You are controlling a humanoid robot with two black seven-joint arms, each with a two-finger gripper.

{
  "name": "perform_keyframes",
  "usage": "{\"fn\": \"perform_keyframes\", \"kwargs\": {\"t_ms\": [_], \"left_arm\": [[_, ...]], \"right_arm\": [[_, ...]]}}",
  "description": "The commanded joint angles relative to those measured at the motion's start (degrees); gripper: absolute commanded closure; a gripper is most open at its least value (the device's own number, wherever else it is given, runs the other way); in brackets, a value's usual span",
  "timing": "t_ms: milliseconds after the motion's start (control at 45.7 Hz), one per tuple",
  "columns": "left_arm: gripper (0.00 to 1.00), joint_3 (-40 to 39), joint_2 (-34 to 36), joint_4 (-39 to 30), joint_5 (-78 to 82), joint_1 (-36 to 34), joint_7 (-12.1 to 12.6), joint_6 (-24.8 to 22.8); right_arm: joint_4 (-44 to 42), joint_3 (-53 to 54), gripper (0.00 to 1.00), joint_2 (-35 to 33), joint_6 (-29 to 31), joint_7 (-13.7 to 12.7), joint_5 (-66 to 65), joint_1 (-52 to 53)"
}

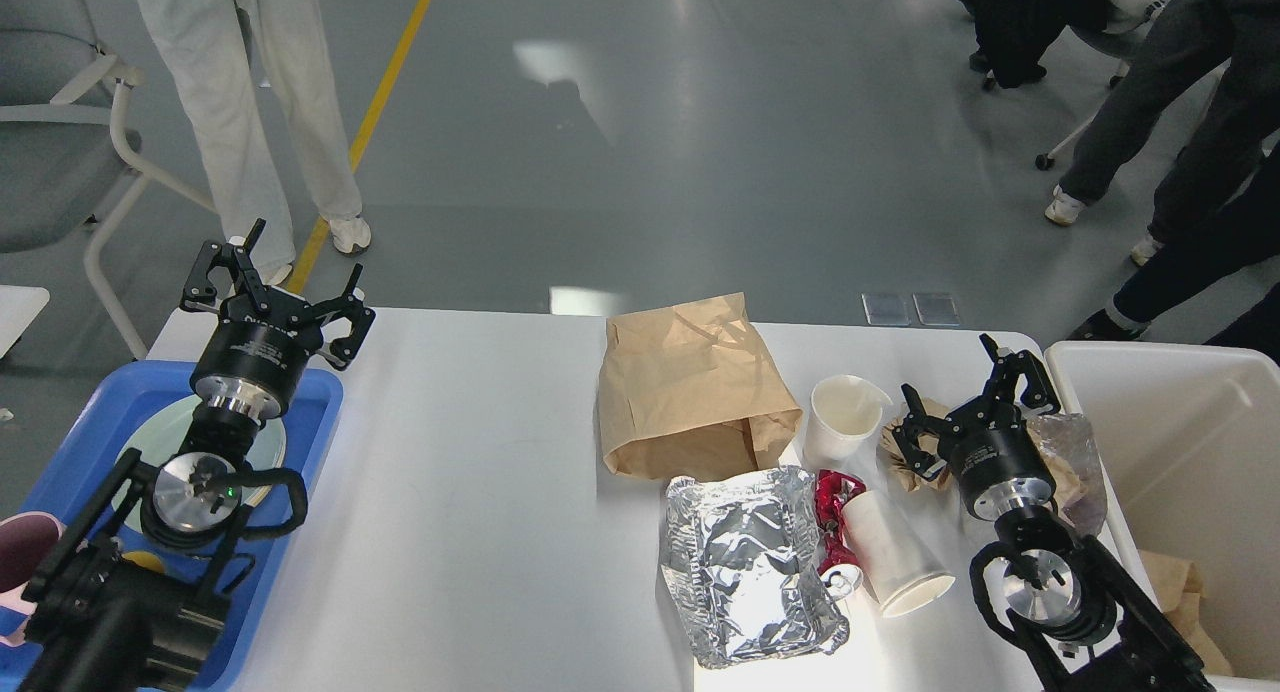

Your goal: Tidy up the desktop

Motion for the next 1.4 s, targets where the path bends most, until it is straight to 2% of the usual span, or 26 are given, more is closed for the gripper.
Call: {"fn": "perform_keyframes", "kwargs": {"t_ms": [0, 88, 219, 328, 482, 701, 788, 898, 1007, 1073, 1248, 1379], "left_arm": [[0.04, -13.7, -8.9, -2.4, 14.2, 4.0, 0.9, 0.7], [0.04, -15.5, -9.0, 1.5, 13.6, 3.7, 1.9, 0.3], [0.04, -14.3, -9.0, 7.1, 13.1, 2.6, 4.5, -5.4], [0.04, -14.2, -8.8, 9.8, 13.0, 1.3, 4.4, -6.6], [0.04, -14.2, -7.5, 9.7, 12.9, -0.9, 4.5, -6.8], [0.04, -14.2, -5.8, 10.1, 13.0, -0.9, 4.3, -7.6], [0.04, -13.9, -6.0, 12.6, 13.1, -1.0, 4.4, -7.8], [0.04, -10.4, -5.6, 17.5, 13.1, -2.1, 4.4, -12.4], [0.04, -9.9, -4.5, 19.7, 12.8, -1.4, 3.8, -18.3], [0.04, -9.9, -4.2, 19.9, 12.2, -1.3, 3.1, -20.1], [0.04, -9.5, -4.3, 20.5, 10.5, -1.0, 1.7, -20.5], [0.03, -9.4, -4.4, 20.5, 10.4, -0.7, -2.3, -20.6]], "right_arm": [[0.0, 0.0, 0.00, 0.1, 0.0, 0.0, 0.0, 0.0], [0.0, 0.0, 0.00, 0.0, 0.0, 0.0, 0.0, 0.0], [0.0, 0.0, 0.00, 0.0, 0.0, 0.0, 0.0, 0.0], [0.0, 0.0, 0.00, 0.1, 0.0, 0.0, 0.0, 0.0], [0.0, 0.0, 0.00, 0.0, 0.0, 0.0, 0.0, 0.0], [0.0, 0.0, 0.00, 0.1, 0.0, 0.0, 0.0, 0.0], [0.0, 0.0, 0.00, 0.1, 0.0, 0.0, 0.0, 0.0], [0.0, 0.0, 0.00, 0.1, 0.0, 0.0, 0.0, 0.0], [0.0, 0.0, 0.00, 0.0, 0.0, 0.0, 0.0, 0.0], [0.0, 0.0, 0.00, 0.1, 0.0, 0.0, 0.0, 0.0], [0.0, 0.0, 0.00, 0.1, 0.0, 0.0, 0.0, 0.0], [0.0, 0.0, 0.00, 0.1, 0.0, 0.0, 0.0, 0.0]]}}
